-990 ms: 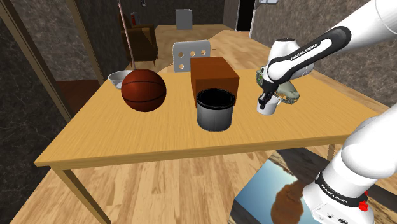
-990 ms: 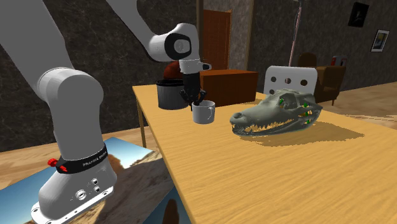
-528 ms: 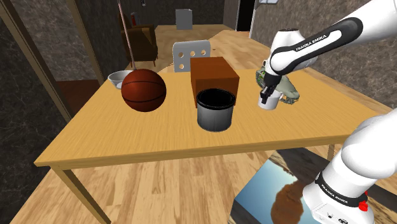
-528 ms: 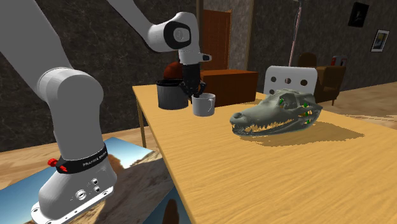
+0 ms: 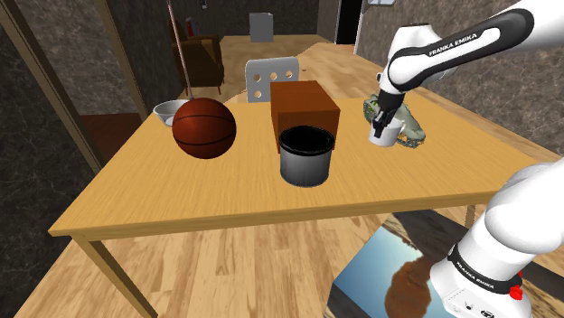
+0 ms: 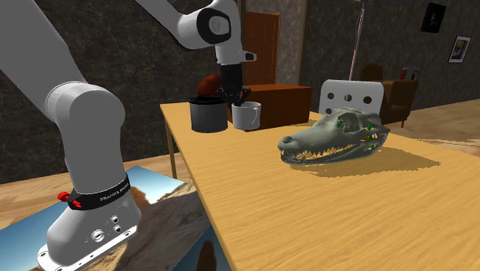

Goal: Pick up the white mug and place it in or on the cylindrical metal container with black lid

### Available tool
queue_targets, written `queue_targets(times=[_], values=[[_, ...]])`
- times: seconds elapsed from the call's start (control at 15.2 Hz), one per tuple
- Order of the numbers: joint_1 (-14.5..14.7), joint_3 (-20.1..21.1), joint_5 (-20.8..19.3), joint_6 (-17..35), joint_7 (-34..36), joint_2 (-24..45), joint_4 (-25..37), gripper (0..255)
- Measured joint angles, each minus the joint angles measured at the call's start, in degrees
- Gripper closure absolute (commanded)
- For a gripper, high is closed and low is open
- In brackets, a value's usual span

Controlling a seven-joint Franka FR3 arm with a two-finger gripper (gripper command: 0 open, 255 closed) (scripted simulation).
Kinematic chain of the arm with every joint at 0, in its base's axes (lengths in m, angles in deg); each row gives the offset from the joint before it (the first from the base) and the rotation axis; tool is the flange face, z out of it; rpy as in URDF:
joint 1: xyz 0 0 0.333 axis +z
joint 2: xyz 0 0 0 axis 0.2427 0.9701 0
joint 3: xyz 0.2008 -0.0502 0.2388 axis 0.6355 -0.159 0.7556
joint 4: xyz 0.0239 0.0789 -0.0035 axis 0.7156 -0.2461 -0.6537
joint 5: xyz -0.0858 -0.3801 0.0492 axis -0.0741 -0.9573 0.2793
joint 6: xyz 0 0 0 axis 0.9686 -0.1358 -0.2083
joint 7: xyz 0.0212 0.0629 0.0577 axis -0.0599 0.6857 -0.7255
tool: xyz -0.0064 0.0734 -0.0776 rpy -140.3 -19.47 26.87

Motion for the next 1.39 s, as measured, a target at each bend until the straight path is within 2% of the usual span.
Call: queue_targets(times=[1.39], values=[[0.4, 1.65, 0.95, -17.23, -0.5, -4.2, 13.04, 255]])
